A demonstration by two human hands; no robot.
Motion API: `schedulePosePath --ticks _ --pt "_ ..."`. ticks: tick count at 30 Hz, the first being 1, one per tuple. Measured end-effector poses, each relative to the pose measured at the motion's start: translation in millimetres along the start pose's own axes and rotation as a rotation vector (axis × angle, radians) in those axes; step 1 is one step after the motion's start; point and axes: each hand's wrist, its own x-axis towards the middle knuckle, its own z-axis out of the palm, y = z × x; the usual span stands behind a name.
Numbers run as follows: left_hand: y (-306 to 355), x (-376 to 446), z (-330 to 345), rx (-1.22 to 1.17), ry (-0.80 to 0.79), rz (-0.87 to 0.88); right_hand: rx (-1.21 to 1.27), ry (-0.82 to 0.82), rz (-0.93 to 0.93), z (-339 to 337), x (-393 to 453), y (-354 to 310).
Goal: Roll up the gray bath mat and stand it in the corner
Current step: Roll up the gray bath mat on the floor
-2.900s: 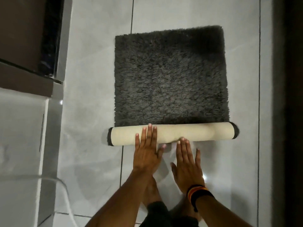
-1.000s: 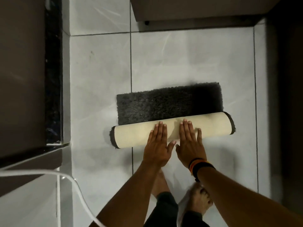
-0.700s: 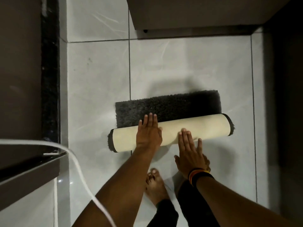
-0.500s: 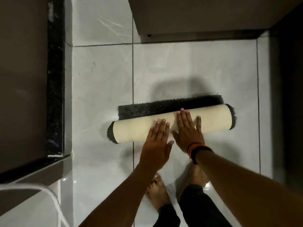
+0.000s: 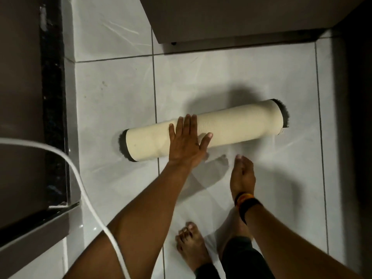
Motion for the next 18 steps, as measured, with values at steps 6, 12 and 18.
schedulePosePath --ticks 6,12,18 --pt "7 45 -29 0.126 -0.103 0.008 1.025 -0.244 0.530 42 63 -61" --pt "28 57 -66 0.032 -0.194 -0.145 1.165 -0.169 0.506 54 59 -90" --pt "50 11 -106 -0.353 -0.099 -0.218 1.043 -0.298 0.342 37 10 -137"
